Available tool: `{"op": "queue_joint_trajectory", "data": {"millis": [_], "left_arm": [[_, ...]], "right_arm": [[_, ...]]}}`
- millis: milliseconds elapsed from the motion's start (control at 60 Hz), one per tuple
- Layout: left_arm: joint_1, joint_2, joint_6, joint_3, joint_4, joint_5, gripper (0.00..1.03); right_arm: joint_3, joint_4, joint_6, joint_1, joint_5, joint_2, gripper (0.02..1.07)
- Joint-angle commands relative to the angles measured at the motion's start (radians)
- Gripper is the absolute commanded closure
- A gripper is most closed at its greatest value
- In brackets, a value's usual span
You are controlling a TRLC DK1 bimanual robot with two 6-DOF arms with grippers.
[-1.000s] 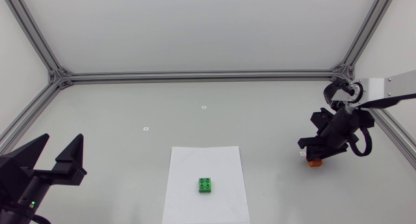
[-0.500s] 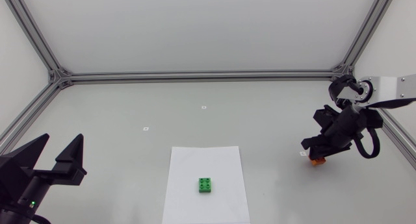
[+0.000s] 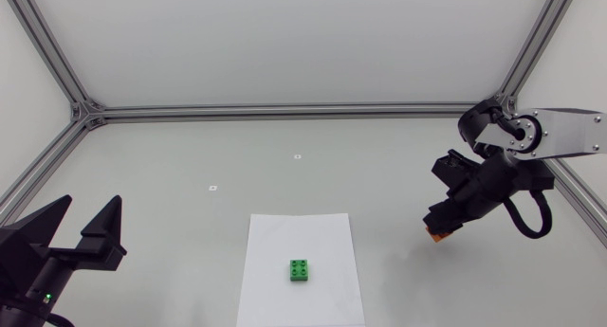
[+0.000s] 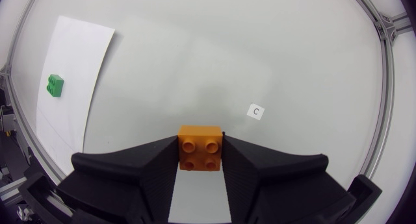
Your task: Pick up the orange 2x2 brick with the right arm and stack it on top of the green 2x2 brick in the center
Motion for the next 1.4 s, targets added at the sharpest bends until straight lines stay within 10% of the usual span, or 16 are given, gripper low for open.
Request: {"op": "queue_joint_trajectory", "data": {"millis": [0,1383], "left_arm": [[0.005,-0.008,0.013,-0.041,-0.013,0.004,0.04],[0.005,-0.008,0.013,-0.041,-0.013,0.004,0.04]], "right_arm": [[-0.025,-0.023,-0.043,0.035,-0.01,-0.018,0.92],[0.185,-0.097,-0.205,0.798,0.127,0.085,0.99]]}}
